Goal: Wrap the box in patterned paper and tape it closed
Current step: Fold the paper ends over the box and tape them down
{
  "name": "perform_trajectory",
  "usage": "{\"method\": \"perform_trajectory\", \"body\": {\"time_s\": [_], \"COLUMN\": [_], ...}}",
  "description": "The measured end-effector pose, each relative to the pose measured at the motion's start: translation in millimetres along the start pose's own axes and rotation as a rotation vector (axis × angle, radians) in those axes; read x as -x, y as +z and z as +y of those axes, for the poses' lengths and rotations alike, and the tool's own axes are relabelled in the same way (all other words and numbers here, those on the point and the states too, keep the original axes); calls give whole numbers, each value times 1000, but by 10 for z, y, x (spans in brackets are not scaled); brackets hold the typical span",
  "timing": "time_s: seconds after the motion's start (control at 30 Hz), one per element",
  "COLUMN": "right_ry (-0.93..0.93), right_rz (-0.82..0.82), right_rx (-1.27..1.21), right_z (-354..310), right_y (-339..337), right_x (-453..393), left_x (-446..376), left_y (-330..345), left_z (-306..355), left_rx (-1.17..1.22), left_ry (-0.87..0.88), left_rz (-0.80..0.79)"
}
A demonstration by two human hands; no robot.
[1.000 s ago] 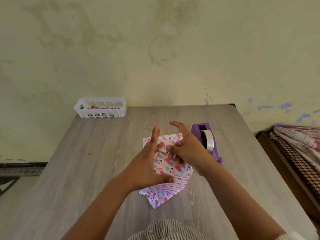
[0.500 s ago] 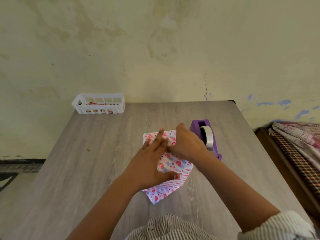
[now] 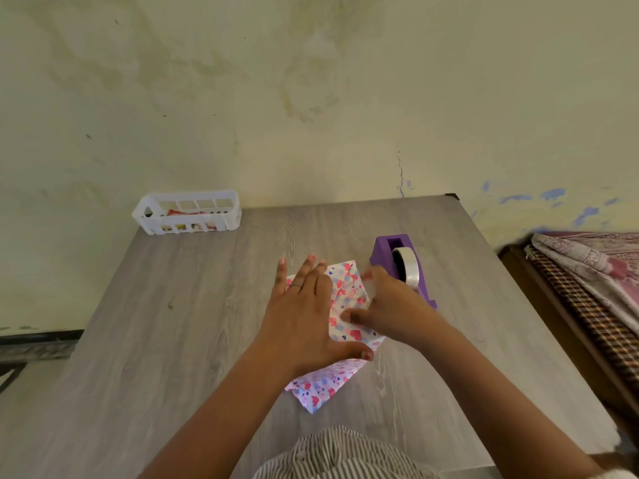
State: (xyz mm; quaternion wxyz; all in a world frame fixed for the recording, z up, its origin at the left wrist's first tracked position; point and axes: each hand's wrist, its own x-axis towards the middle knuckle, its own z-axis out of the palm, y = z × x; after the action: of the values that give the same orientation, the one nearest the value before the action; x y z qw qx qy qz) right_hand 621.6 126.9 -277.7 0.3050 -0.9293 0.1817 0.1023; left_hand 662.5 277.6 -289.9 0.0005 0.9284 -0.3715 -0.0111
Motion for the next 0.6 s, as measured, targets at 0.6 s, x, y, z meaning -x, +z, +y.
{"method": "perform_trajectory", "body": {"time_s": [0.6], "right_ry": [610], "right_rz": [168], "right_rx": [-854], "right_z": [1141], "right_y": [58], "right_x": [-466], "left_x": [-2], "left_y": [212], "left_z": [4], "left_rx": [117], "left_ry": [-11], "left_rz": [-7]}}
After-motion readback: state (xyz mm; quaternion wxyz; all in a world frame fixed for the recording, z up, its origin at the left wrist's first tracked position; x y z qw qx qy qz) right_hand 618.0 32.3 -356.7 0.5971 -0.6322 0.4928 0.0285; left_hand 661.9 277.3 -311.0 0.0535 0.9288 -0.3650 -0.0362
